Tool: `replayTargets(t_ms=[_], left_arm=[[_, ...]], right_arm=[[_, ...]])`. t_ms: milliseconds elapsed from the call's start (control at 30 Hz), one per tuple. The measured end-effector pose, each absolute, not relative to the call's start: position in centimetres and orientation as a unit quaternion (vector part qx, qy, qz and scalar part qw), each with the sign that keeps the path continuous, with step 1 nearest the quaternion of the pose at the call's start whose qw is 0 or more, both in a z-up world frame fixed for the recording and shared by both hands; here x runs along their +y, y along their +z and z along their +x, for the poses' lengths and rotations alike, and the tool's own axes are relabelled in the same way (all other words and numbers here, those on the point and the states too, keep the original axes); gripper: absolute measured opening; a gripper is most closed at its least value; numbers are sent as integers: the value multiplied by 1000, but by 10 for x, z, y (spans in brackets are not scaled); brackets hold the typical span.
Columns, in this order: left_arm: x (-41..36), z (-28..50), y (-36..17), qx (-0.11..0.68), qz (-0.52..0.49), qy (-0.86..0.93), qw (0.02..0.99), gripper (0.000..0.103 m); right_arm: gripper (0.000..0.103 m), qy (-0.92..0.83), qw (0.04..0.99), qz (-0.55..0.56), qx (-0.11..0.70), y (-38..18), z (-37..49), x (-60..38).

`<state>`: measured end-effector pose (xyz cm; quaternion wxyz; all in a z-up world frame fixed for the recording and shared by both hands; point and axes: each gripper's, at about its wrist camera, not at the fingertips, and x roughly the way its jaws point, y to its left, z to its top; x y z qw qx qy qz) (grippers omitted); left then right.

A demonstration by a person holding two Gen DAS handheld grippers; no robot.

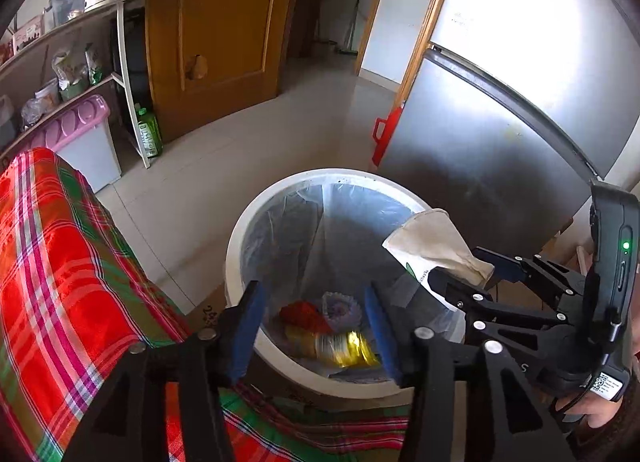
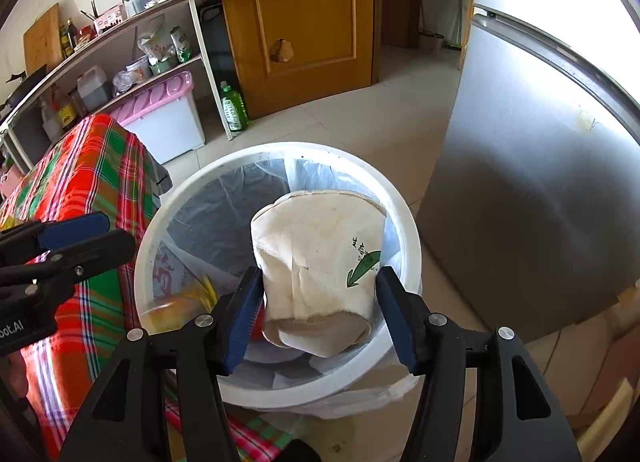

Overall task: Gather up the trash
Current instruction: 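Open both tools to drop the wrapper and cup into the bin, then move both tools back toward the green packet and red packaging on the table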

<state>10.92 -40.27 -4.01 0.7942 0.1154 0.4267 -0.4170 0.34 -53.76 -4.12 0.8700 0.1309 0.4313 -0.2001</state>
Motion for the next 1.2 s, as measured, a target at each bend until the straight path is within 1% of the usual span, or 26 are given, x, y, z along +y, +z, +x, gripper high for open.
replayTargets(t_ms=[267, 500, 800, 967, 1067, 1167, 1200], left_arm=[[-405, 111, -43, 433, 108, -414, 793, 59], [-400, 111, -40, 431, 99, -414, 796, 59], [-381, 108, -24, 422, 87, -408, 805, 59], [-358, 108, -11, 410, 75, -399, 817, 59], [-340, 107, -1, 401, 65, -389, 827, 66], [-321, 107, 8, 391, 55, -378, 838, 69], [-315, 107, 11, 388, 51, -374, 841, 73]], right_arm=[[61, -206, 869, 137, 428, -43, 1, -545], [61, -208, 870, 140, 424, -39, -2, -542], [61, -213, 879, 136, 405, -20, -7, -526], [61, -207, 887, 134, 390, -7, -12, -512], [61, -199, 894, 135, 377, 4, -13, -501], [61, -196, 900, 129, 366, 13, -12, -492], [61, -194, 902, 128, 363, 16, -12, -488]])
